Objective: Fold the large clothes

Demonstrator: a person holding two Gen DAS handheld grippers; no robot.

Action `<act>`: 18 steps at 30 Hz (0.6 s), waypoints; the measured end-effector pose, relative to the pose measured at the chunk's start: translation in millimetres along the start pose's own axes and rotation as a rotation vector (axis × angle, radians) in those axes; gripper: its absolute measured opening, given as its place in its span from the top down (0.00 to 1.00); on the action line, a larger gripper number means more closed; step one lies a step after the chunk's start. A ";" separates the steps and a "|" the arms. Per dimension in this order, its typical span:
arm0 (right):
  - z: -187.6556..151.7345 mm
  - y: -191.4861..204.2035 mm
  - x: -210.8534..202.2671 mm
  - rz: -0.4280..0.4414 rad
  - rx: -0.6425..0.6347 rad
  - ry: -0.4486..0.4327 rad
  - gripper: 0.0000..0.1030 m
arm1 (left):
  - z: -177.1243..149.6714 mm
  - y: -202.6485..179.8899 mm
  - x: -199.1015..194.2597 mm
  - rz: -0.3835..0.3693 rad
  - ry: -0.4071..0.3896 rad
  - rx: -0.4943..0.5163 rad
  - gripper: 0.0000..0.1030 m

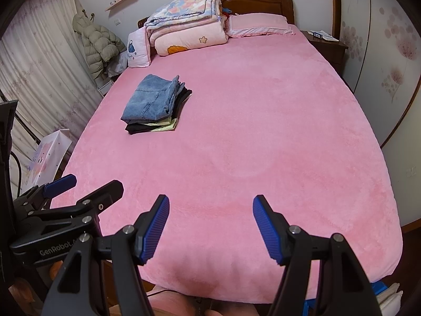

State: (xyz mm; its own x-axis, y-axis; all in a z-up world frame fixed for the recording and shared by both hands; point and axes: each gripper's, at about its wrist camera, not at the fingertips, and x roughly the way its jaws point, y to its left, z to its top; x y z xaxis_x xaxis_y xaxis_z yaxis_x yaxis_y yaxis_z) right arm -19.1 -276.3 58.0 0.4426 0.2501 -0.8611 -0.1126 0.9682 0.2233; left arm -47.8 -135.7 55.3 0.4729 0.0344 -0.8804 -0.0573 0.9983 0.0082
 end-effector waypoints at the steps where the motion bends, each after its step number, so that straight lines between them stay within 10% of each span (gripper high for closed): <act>1: 0.0 0.0 0.0 0.000 0.000 0.000 0.36 | 0.1 0.2 0.1 -0.001 0.001 0.000 0.02; 18: 7.5 -3.7 1.7 0.008 -0.003 0.017 0.36 | -2.9 -4.0 4.4 0.018 0.009 -0.005 0.02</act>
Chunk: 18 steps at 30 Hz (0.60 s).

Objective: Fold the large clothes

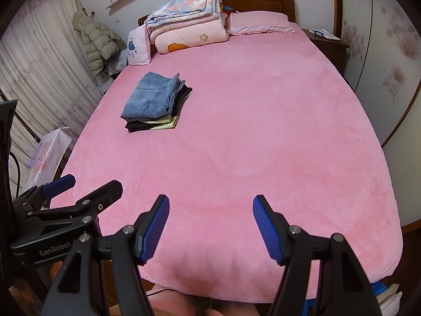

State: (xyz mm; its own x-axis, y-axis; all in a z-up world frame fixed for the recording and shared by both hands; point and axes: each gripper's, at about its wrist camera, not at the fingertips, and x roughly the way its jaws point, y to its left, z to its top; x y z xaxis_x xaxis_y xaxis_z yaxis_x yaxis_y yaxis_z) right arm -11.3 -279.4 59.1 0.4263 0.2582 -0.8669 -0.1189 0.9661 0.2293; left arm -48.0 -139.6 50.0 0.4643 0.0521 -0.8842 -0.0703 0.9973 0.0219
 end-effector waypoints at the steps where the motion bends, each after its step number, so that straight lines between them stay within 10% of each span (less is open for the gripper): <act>1: 0.7 -0.4 0.0 0.000 0.000 0.000 0.36 | 0.3 0.3 0.2 0.001 0.001 0.000 0.02; 18: 3.8 -5.1 3.0 0.002 -0.003 0.011 0.36 | 1.3 -0.7 1.8 0.010 0.005 -0.007 0.02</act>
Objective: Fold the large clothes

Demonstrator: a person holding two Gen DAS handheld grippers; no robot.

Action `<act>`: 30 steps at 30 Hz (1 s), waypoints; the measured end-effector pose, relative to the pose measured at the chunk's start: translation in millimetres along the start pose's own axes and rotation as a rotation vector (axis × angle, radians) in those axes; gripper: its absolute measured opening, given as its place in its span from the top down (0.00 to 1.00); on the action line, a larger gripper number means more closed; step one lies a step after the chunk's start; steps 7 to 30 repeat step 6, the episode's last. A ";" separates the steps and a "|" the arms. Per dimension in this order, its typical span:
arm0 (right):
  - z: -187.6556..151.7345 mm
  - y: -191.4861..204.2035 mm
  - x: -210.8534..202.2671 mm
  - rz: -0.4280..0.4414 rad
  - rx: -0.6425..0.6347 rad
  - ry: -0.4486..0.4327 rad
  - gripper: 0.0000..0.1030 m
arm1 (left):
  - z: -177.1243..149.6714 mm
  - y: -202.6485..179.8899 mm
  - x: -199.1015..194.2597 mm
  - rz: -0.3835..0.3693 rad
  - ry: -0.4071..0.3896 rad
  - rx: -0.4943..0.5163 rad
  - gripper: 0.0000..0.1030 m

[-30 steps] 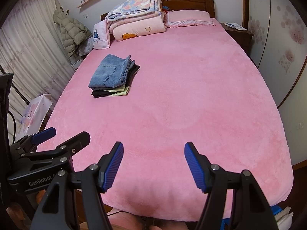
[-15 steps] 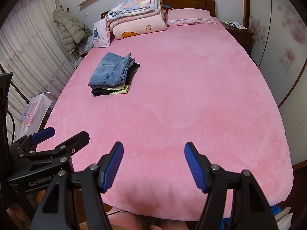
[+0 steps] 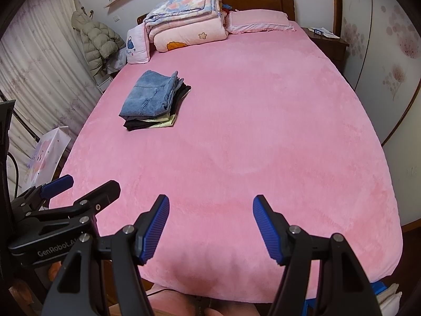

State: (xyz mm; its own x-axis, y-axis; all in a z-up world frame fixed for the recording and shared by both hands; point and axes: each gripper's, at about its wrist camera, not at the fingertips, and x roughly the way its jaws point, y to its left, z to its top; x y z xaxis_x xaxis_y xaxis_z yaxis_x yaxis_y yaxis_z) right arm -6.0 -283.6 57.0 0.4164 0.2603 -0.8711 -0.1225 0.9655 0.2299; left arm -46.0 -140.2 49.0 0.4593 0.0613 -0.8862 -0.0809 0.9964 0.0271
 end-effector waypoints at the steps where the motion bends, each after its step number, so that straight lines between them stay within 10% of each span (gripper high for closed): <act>1: 1.1 -0.7 0.0 0.000 -0.001 -0.001 0.36 | -0.5 -0.6 0.3 0.002 0.000 0.000 0.02; 30: 0.0 -1.9 1.2 0.000 -0.005 0.000 0.36 | -2.6 -2.8 1.0 0.006 0.000 -0.006 0.02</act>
